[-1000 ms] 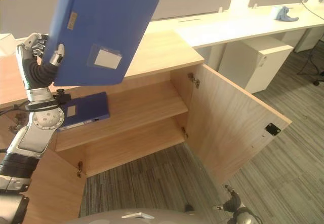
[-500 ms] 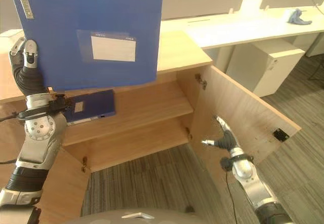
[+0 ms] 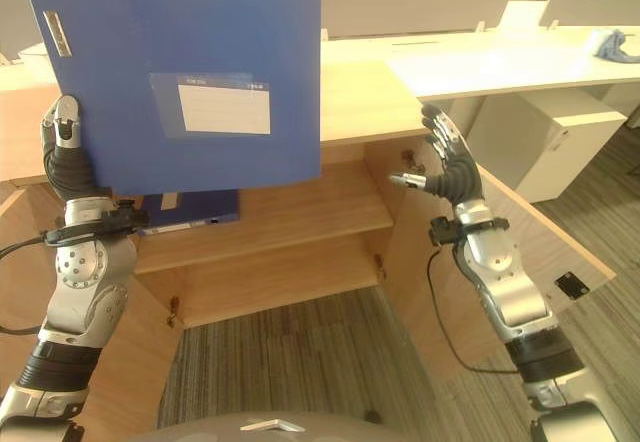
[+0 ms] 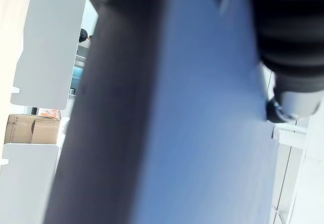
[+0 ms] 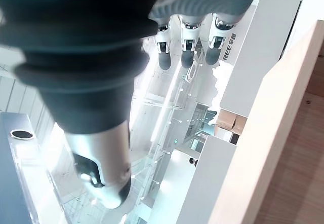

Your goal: Put the empty folder in the office cabinet

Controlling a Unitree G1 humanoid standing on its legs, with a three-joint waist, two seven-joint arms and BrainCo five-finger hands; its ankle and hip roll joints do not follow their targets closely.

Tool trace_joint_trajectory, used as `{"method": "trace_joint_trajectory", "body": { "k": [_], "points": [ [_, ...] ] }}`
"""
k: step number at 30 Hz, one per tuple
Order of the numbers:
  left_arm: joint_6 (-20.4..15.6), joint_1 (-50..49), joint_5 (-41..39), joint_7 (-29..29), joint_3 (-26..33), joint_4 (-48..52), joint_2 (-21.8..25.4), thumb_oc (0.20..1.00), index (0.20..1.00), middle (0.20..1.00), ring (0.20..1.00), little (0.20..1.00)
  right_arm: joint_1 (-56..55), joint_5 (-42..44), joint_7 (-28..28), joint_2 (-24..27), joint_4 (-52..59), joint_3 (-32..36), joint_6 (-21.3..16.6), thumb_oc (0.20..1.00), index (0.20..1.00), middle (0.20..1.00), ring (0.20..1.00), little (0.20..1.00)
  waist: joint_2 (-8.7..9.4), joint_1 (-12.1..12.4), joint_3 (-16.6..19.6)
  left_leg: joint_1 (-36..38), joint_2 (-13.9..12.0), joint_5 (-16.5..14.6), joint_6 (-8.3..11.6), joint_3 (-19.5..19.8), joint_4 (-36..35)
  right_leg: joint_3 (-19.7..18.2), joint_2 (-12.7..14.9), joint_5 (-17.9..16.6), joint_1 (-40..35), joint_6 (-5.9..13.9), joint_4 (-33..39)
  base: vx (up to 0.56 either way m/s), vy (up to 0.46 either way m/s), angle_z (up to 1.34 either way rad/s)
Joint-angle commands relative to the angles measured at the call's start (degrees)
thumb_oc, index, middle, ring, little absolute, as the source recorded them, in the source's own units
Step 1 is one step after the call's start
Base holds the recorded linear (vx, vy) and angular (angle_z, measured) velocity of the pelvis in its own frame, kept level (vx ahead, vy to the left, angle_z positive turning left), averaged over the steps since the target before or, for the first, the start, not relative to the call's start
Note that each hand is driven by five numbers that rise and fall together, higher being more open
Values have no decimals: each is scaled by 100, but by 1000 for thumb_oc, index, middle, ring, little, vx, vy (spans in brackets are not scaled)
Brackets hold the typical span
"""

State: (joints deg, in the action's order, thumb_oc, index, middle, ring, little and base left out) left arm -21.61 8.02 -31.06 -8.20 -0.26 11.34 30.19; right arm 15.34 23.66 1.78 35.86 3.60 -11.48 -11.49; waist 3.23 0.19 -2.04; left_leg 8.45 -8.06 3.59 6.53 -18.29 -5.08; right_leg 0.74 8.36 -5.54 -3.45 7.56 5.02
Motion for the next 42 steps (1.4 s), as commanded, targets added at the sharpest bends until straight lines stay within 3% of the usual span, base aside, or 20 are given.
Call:
{"method": "trace_joint_trajectory", "body": {
  "k": [1, 9, 10, 16, 18, 29, 35, 42],
  "points": [
    [-164, 349, -72, 120, -46, 64, 237, 200, 200, 200, 200, 200, 732, 584, -73, 282, -42, -12, -310, 1000, 1000, 1000, 1000, 1000, 84, 49, 28, 205, 113, -622, -119, 306, 8, 186, 309, -83, -35, 301, -74, 0, 0, 0],
    [-41, 136, -83, 301, -109, 171, 404, 200, 200, 200, 200, 200, 1606, 1794, 373, 608, 137, -649, -203, 1000, 1000, 1000, 1000, 1000, 152, 130, 16, 191, 95, -585, -91, 290, 8, 218, 284, -90, -36, 281, -76, 0, 0, 0],
    [-21, 68, -101, 372, -133, 221, 470, 200, 200, 200, 200, 200, 1759, 2316, 611, 805, 263, -911, -114, 1000, 1000, 1000, 1000, 1000, 173, 138, 19, 189, 87, -572, -76, 279, 8, 217, 277, -91, -31, 272, -77, 0, 0, 0],
    [5, -7, -116, 448, -171, 261, 562, 200, 200, 200, 200, 200, 1986, 2946, 910, 1190, 460, -1256, 4, 1000, 1000, 1000, 1000, 1000, 187, 132, 17, 190, 87, -557, -55, 275, 8, 223, 266, -93, -29, 266, -77, 0, 0, 0],
    [22, -116, -100, 487, -175, 319, 687, 200, 200, 200, 200, 200, 2159, 3586, 1104, 1607, 736, -1570, 117, 1000, 1000, 1000, 1000, 1000, 201, 114, 22, 182, 75, -532, -20, 257, 8, 219, 258, -97, -22, 270, -75, 0, 0, 0],
    [88, -258, 65, 472, -187, 267, 842, 200, 200, 200, 200, 200, 2642, 4475, 1276, 2087, 1221, -2461, 536, 1000, 1000, 1000, 1000, 1000, 222, 104, 17, 153, 51, -492, 21, 250, 8, 222, 235, -101, 5, 267, -76, -1, 0, -1],
    [111, -264, 90, 481, -197, 264, 837, 200, 200, 200, 200, 200, 2789, 4549, 1246, 2033, 1158, -2681, 632, 1000, 1000, 1000, 1000, 1000, 215, 108, 12, 146, 41, -484, 25, 262, 8, 233, 238, -100, 8, 266, -76, 0, 0, 0],
    [162, -79, 91, 317, -349, 232, 599, 200, 200, 200, 200, 200, 3161, 4351, 594, 538, -14, -2779, 763, 1000, 1000, 1000, 1000, 1000, 176, 212, -13, 125, 34, -483, 5, 303, 8, 269, 255, -94, -10, 229, -76, 0, 0, 0]
  ]
}}
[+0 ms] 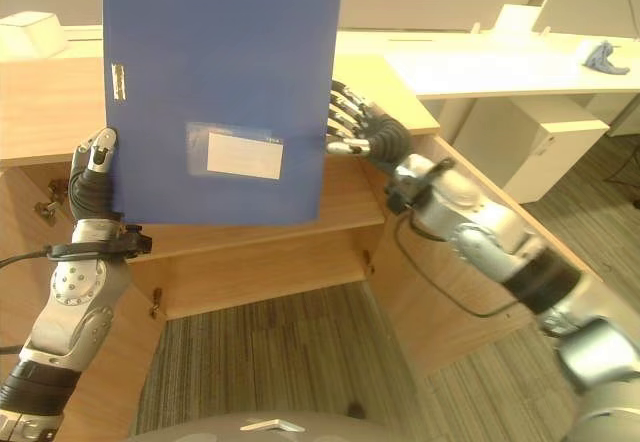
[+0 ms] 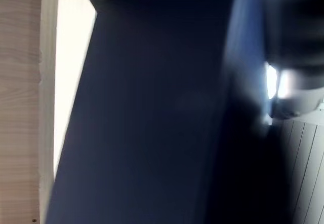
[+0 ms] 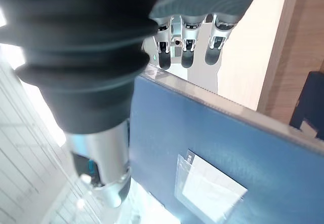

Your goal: Put the empty folder in the office cabinet

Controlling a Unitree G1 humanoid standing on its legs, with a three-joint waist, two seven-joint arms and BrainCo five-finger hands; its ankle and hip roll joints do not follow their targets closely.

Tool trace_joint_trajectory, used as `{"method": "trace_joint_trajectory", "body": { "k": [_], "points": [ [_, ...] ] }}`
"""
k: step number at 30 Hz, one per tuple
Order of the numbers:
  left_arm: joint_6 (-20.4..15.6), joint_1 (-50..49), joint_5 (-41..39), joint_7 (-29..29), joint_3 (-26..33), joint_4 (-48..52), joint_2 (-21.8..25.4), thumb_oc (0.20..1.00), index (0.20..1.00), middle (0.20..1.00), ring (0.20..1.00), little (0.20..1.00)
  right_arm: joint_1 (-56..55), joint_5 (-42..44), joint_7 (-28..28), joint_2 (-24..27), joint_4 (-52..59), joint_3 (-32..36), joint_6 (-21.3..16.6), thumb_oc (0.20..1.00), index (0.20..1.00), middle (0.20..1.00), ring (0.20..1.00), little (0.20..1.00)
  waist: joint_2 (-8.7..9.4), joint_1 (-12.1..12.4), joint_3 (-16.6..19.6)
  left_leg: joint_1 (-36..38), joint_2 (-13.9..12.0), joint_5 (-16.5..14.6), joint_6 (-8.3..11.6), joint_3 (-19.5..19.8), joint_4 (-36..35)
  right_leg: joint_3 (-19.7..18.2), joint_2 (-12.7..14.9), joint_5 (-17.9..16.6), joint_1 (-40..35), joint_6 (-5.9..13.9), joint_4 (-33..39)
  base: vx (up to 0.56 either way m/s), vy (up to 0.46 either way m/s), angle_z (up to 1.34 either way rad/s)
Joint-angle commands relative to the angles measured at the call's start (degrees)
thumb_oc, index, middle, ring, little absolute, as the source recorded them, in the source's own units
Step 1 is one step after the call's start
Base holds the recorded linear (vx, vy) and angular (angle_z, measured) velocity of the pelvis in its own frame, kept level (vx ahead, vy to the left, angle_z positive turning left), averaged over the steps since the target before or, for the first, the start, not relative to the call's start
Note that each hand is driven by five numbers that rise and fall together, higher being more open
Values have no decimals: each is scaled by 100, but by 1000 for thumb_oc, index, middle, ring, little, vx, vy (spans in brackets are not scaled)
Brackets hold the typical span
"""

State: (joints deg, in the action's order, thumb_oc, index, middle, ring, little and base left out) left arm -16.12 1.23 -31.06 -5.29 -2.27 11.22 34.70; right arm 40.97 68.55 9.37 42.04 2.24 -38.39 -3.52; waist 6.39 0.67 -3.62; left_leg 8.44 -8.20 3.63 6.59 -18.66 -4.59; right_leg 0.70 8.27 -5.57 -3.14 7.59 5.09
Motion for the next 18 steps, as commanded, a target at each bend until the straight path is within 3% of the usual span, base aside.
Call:
{"method": "trace_joint_trajectory", "body": {
  "k": [1, 2, 8, 16, 17, 18],
  "points": [
    [-387, 598, 92, 25, -145, 243, 151, 200, 200, 200, 200, 200, 604, -141, -164, -90, 111, -90, -36, 1000, 1000, 1000, 1000, 1000, -136, 161, 145, 127, 48, -487, -2, 339, -41, 272, 264, -91, -41, 226, -83, 0, 0, 0],
    [-363, 639, 113, -6, -170, 242, 116, 200, 200, 200, 200, 200, 698, -206, -291, -396, -179, -57, -18, 1000, 1000, 1000, 1000, 1000, -148, 195, 136, 123, 52, -489, -10, 349, -41, 285, 266, -91, -48, 219, -85, -8, 1, 3],
    [-314, 700, 110, -75, -212, 220, 31, 200, 200, 200, 200, 200, 821, -417, -534, -1102, -770, 29, 33, 1000, 1000, 1000, 1000, 1000, -165, 249, 115, 107, 74, -494, -31, 392, -41, 295, 275, -98, -52, 204, -84, 0, 0, 0],
    [-307, 739, 104, -112, -227, 190, -52, 200, 200, 200, 200, 200, 863, -625, -629, -1603, -1126, 108, 57, 1000, 1000, 1000, 1000, 1000, -176, 312, 106, 97, 91, -499, -51, 421, -41, 307, 278, -102, -59, 191, -81, 0, 0, 0],
    [-307, 741, 99, -116, -234, 174, -64, 200, 200, 200, 200, 200, 869, -705, -634, -1644, -1160, 114, 43, 310, 310, 310, 310, 310, -179, 321, 103, 94, 94, -500, -56, 426, -41, 304, 276, -102, -60, 189, -79, 0, 0, 0],
    [-296, 706, 91, -114, -233, 169, -87, 200, 200, 200, 200, 200, 864, -768, -643, -1709, -1201, 172, -6, 200, 200, 200, 200, 200, -180, 337, 98, 87, 96, -500, -60, 428, -41, 303, 277, -102, -62, 189, -78, 0, 0, 0]
  ]
}}
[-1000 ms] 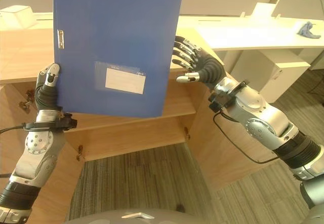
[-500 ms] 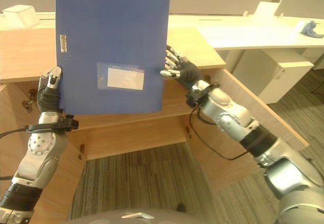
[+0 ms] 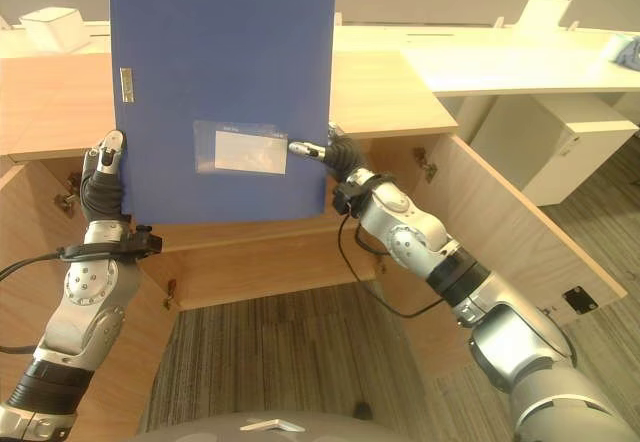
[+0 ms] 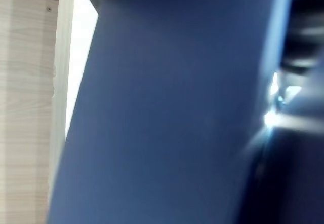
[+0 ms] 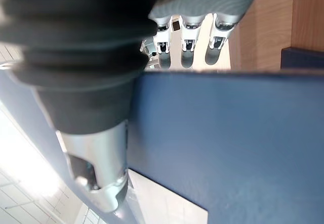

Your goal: Put the empty folder in the office cabinet

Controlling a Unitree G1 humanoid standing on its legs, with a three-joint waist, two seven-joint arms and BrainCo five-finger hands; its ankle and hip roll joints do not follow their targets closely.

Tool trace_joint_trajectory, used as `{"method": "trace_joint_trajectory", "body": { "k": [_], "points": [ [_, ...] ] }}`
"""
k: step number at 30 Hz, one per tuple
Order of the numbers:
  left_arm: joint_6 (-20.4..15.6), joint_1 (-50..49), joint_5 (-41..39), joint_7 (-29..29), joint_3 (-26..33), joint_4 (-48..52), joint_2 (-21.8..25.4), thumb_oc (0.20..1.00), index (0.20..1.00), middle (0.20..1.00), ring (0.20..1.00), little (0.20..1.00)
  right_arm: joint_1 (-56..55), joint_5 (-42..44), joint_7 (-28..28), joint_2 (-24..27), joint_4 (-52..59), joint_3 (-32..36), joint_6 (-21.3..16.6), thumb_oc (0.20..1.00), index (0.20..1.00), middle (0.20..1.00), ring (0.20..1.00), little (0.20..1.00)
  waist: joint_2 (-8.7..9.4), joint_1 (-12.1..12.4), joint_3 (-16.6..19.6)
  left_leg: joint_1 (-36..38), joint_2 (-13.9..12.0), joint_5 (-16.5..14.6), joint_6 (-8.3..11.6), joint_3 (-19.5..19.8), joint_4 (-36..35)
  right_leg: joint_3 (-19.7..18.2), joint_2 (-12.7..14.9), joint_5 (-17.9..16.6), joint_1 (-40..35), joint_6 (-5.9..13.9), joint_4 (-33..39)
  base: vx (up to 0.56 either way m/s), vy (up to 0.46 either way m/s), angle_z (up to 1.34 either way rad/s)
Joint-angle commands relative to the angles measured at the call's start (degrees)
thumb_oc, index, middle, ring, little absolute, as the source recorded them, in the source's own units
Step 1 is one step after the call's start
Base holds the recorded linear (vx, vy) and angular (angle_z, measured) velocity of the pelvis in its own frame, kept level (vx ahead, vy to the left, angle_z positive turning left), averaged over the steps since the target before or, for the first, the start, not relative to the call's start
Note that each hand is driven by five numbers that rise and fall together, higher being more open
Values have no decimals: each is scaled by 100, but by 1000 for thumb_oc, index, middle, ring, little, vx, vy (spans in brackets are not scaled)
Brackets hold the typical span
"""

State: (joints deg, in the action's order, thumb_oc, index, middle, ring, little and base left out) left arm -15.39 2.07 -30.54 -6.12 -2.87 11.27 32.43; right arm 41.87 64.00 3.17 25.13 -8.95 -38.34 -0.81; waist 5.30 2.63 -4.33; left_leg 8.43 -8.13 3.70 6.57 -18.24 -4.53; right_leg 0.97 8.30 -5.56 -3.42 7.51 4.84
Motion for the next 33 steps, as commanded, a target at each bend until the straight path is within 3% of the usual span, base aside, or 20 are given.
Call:
{"method": "trace_joint_trajectory", "body": {
  "k": [1, 7, 12, 13, 14, 24, 33],
  "points": [
    [-360, 586, 24, -12, -167, 161, 125, 200, 200, 200, 200, 200, 776, -397, -12, -58, -129, 206, -314, 200, 200, 200, 200, 200, -74, 153, 165, 83, 93, -507, -62, 391, -47, 277, 274, -103, -33, 197, -53, 0, 0, 0],
    [-286, 230, -46, 140, -145, 3, -68, 200, 200, 200, 200, 200, 346, -1376, 12, -280, 10, 535, -522, 200, 200, 200, 200, 200, -109, 202, 120, 61, 101, -512, -86, 411, -47, 299, 304, -96, -27, 207, -48, 0, 0, 0],
    [-233, -163, 57, 207, -109, -215, -381, 209, 209, 209, 209, 209, -513, -3237, -12, -235, 553, 880, -738, 200, 200, 200, 200, 200, -177, 217, 44, 46, 119, -536, -123, 441, -47, 334, 334, -67, -35, 220, -51, 10, 0, 5],
    [-237, -216, 79, 212, -130, -311, -441, 677, 677, 677, 677, 677, -709, -3458, -29, -225, 624, 972, -813, 200, 200, 200, 200, 200, -184, 215, 28, 42, 127, -537, -129, 453, -47, 340, 335, -62, -34, 221, -50, -3, -7, 14],
    [-253, -278, 53, 220, -124, -334, -504, 1000, 1000, 1000, 1000, 1000, -929, -3793, -91, -172, 733, 1054, -861, 200, 200, 200, 200, 200, -196, 221, 4, 29, 136, -539, -140, 471, -47, 344, 339, -53, -27, 224, -49, -1, -10, 15],
    [-419, -898, 201, 272, -227, -580, -694, 1000, 1000, 1000, 1000, 1000, -2454, -5180, -144, 262, 1456, 1390, -1257, 200, 200, 200, 200, 200, -283, 233, -329, -198, 158, -457, -170, 624, -47, 449, 381, -33, 129, 251, -76, -39, -21, 10],
    [-669, -963, 434, 94, -537, -1003, -671, 1000, 1000, 1000, 1000, 1000, -2484, -5709, -360, 618, 1587, 1190, -1553, 200, 200, 200, 200, 200, -441, 376, -1152, -943, 163, -116, -174, 867, -9, 505, 394, -69, 883, 249, -377, -196, -38, 12]
  ]
}}
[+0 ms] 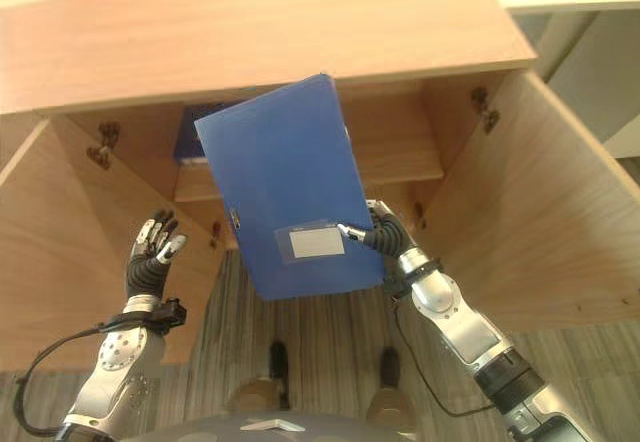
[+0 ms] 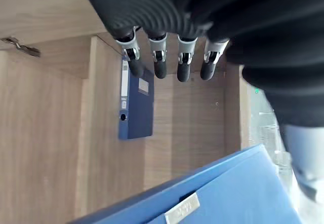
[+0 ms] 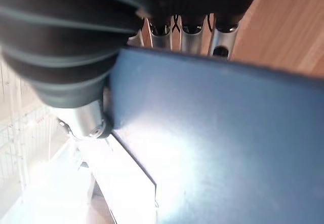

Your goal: Put the empty folder in the office cabinet

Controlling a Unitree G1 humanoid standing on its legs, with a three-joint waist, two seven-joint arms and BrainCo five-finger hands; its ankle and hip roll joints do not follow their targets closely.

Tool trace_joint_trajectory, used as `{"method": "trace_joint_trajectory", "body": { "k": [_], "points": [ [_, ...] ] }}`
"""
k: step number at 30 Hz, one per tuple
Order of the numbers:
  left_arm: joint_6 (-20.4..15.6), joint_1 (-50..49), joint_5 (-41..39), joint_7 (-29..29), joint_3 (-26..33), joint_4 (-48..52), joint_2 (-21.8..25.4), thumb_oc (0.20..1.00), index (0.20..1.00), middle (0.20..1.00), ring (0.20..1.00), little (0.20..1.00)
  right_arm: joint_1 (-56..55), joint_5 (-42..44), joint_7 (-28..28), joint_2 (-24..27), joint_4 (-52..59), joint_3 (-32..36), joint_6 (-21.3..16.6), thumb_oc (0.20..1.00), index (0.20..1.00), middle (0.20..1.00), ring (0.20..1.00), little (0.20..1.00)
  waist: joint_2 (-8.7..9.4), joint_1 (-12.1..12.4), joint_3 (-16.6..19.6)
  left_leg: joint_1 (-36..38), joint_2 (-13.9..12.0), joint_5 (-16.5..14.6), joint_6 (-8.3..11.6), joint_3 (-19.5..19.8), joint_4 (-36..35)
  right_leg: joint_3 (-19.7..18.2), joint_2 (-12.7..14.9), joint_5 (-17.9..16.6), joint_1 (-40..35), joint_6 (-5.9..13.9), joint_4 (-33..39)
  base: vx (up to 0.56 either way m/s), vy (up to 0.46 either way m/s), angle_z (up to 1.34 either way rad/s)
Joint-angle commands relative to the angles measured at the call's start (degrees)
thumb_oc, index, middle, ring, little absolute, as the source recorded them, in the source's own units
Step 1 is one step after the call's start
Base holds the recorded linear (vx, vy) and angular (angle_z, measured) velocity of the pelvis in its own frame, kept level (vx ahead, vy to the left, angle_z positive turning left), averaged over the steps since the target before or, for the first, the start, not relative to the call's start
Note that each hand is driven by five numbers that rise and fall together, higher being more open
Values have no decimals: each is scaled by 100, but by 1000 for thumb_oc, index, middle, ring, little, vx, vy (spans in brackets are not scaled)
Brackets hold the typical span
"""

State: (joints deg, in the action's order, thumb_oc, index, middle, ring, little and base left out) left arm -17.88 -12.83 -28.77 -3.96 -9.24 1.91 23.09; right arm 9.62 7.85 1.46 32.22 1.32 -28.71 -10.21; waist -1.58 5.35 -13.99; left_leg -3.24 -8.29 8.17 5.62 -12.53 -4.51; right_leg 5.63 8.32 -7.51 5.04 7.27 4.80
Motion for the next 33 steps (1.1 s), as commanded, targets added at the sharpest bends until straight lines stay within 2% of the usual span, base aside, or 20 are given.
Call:
{"method": "trace_joint_trajectory", "body": {
  "k": [1, 9, 10, 15, 16, 21, 25, 33],
  "points": [
    [-432, 524, 225, -146, 11, -191, 262, 1000, 1000, 1000, 1000, 1000, 775, -169, -205, -31, 533, 128, -625, 200, 200, 200, 200, 200, 203, 138, -386, 32, 178, -480, -76, 327, 26, 64, 403, 97, 233, 265, -458, -198, -24, 10],
    [-399, 418, 336, -120, -291, -1003, 320, 1000, 1000, 1000, 1000, 1000, 1121, -360, -281, 73, 194, -256, -682, 200, 200, 200, 200, 200, 84, 266, -810, -831, 165, -337, -74, 474, 323, 86, 515, 46, 975, 246, -737, -144, -11, 9],
    [-356, 416, 437, -107, -407, -1359, 330, 1000, 1000, 1000, 1000, 1000, 1263, -373, -306, 58, 13, -340, -666, 200, 200, 200, 200, 200, 50, 308, -911, -1003, 176, -312, -74, 522, 365, 116, 568, 27, 1111, 253, -774, -88, 8, 5],
    [-322, 468, 524, -88, -543, -2068, 279, 1000, 1000, 1000, 1000, 1000, 1620, -330, -482, -129, -525, -409, -648, 200, 200, 200, 200, 200, -14, 354, -982, -1359, 259, -264, -88, 589, 435, 154, 647, -16, 1398, 259, -827, -52, 25, 11],
    [-289, 461, 600, -88, -607, -2331, 257, 1000, 1000, 1000, 1000, 1000, 1821, -301, -639, -268, -937, -363, -601, 200, 200, 200, 200, 200, -62, 402, -1004, -1459, 307, -264, -101, 614, 444, 168, 679, -34, 1468, 261, -828, -14, 25, 12],
    [-265, 454, 475, -23, -657, -2569, 236, 1000, 1000, 1000, 1000, 1000, 2284, -190, -909, -495, -1559, -265, -543, 200, 200, 200, 200, 200, -93, 478, -1002, -1625, 357, -272, -121, 656, 481, 177, 730, -69, 1582, 264, -820, -8, 24, 7],
    [-259, 643, 475, -98, -806, -3010, 354, 1000, 1000, 1000, 1000, 1000, 3647, 217, -1659, -632, -2978, 249, -380, 200, 200, 200, 200, 200, -192, 664, -1030, -1919, 514, -278, -158, 723, 567, 227, 802, -135, 1774, 263, -817, -31, 50, 9],
    [-161, 847, 538, -239, -945, -3572, 294, 1000, 1000, 1000, 1000, 1000, 4723, 568, -2327, -588, -4253, 706, -275, 200, 200, 200, 200, 200, -157, 813, -1058, -2100, 671, -451, -232, 783, 762, 318, 859, -131, 1762, 306, -800, 3, 41, 11]
  ]
}}
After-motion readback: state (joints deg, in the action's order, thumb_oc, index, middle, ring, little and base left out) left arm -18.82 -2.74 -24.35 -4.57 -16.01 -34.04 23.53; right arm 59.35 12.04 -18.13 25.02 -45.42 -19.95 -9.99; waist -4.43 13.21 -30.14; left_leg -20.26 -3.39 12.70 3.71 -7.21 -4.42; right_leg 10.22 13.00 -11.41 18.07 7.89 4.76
